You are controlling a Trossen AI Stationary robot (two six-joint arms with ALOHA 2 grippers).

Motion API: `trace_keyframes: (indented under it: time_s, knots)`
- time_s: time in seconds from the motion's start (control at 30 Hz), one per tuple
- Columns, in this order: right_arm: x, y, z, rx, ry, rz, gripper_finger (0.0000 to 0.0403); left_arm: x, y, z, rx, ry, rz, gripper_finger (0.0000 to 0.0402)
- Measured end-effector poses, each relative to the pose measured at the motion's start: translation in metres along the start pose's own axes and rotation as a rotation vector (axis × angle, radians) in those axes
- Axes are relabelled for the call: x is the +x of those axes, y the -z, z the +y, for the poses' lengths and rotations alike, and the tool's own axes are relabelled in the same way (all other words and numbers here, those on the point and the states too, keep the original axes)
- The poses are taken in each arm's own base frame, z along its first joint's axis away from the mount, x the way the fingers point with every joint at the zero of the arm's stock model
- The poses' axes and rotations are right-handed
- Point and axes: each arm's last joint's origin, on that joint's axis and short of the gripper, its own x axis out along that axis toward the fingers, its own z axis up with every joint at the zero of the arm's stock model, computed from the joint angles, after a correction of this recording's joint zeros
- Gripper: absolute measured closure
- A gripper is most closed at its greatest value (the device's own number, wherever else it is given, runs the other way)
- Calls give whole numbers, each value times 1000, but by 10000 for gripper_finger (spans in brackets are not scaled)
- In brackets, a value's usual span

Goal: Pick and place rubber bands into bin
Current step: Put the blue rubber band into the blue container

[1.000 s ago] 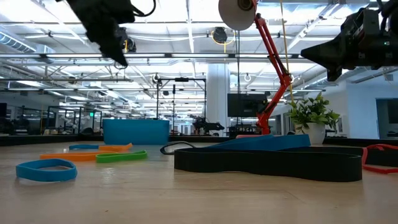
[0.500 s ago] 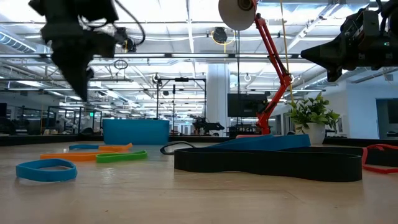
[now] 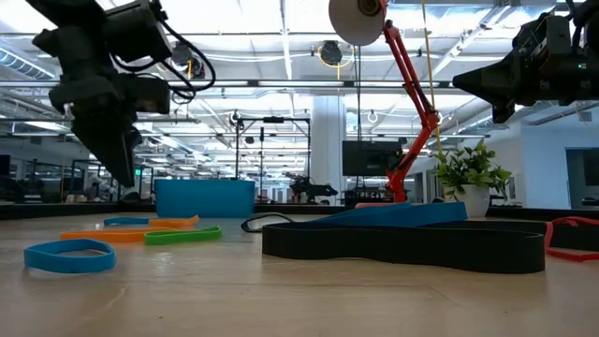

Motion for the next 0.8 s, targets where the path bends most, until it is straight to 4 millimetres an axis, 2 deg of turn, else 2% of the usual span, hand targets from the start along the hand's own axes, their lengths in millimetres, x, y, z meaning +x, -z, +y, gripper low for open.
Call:
trace_keyframes:
  time_s: [0.37, 0.57, 0.8]
  knots:
    - [0, 1, 0, -22, 2, 6, 394, 28, 0, -8, 59, -12, 30, 266]
    - [0, 1, 0, -21, 2, 7, 394, 42, 3, -6, 66, -66, 101, 266]
    - [0, 1, 0, -20, 2, 6, 394, 48, 3, -6, 65, -72, 125, 266]
